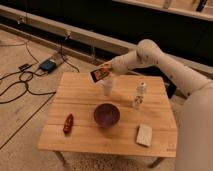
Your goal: Place the eraser in the ceramic cup
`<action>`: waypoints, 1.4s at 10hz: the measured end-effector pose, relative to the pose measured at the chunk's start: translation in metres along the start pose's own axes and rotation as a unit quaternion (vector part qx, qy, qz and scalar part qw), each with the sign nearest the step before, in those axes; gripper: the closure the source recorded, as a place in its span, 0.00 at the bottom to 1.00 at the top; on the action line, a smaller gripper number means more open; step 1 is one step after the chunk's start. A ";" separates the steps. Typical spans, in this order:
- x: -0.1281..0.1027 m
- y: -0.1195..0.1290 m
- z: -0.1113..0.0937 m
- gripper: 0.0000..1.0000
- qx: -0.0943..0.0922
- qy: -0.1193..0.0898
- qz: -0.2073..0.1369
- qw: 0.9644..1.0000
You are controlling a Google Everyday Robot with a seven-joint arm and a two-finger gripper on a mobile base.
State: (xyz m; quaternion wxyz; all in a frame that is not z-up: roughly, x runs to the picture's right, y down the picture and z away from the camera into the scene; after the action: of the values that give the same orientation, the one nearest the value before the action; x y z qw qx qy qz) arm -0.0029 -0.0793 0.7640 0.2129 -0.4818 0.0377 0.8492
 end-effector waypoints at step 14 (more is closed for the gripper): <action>0.002 0.023 0.000 1.00 -0.067 0.024 0.099 0.993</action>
State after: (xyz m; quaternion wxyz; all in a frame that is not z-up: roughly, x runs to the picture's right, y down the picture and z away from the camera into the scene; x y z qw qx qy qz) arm -0.0132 -0.0991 0.7594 0.0942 -0.5091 0.0330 0.8549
